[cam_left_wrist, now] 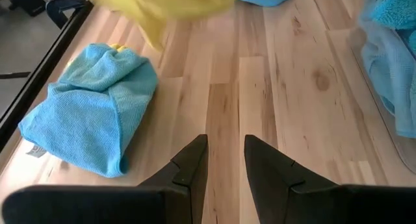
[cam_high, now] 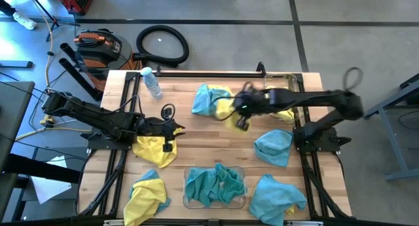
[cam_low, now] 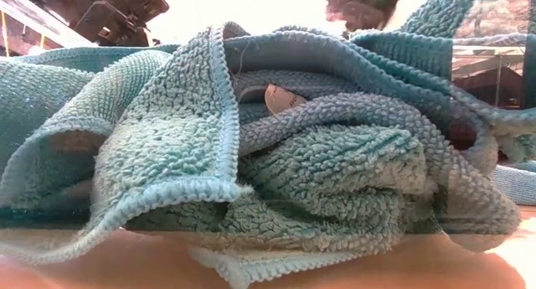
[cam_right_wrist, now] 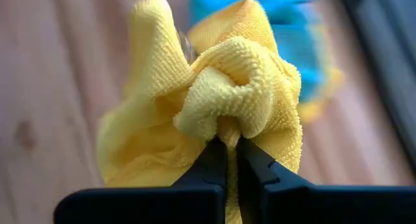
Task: Sort microfiber towel by color & place in baskets
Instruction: Put the yellow microfiber towel into the top transparent bin
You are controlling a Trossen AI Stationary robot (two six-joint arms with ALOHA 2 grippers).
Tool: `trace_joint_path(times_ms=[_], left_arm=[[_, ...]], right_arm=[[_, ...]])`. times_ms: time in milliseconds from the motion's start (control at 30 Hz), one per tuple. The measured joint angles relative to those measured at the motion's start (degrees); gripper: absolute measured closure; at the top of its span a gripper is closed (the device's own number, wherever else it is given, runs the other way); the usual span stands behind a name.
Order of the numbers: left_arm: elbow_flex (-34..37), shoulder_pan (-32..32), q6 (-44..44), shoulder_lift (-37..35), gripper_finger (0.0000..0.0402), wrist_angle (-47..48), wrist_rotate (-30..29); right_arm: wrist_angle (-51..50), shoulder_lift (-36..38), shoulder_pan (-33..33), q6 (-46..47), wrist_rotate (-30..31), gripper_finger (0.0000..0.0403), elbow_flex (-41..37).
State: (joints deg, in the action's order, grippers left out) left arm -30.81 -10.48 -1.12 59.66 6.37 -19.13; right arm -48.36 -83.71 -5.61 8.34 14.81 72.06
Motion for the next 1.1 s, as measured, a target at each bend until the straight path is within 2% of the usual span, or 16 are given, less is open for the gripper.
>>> trace_joint_path(times_ms=[267,433,567,667,867,1000,1100], left_arm=[[-3.5,0.0,0.9,0.0,0.0314,-0.4,-5.3],[-4.1,0.0,0.9,0.0,0.0314,-0.2,-5.5],[-4.1,0.0,0.9,0.0,0.0314,-0.3,-5.5],[-4.1,0.0,0.9,0.0,0.0314,-0.3,-5.5],[-4.1,0.0,0.9,0.0,0.0314,-0.2,-5.5],[-4.1,0.0,0.9,0.0,0.0314,0.1,-5.5],[-4.1,0.0,0.9,0.0,0.0314,0.1,-5.3]], right_arm=[[-7.0,17.3,-3.2,10.6,14.5,0.0401,-3.7],[-18.2,22.4,-4.8,19.7,25.2,0.0402,-3.7],[-29.4,23.1,-7.0,28.4,29.2,0.0402,-3.7],[-34.2,22.8,-8.5,32.1,29.6,0.0402,-3.7],[-34.9,22.2,-11.4,35.4,27.9,0.0403,-4.1],[-33.6,22.3,-14.8,35.2,24.0,0.0403,-9.2],[-28.5,22.3,-16.6,34.0,22.2,0.0403,-15.3]])
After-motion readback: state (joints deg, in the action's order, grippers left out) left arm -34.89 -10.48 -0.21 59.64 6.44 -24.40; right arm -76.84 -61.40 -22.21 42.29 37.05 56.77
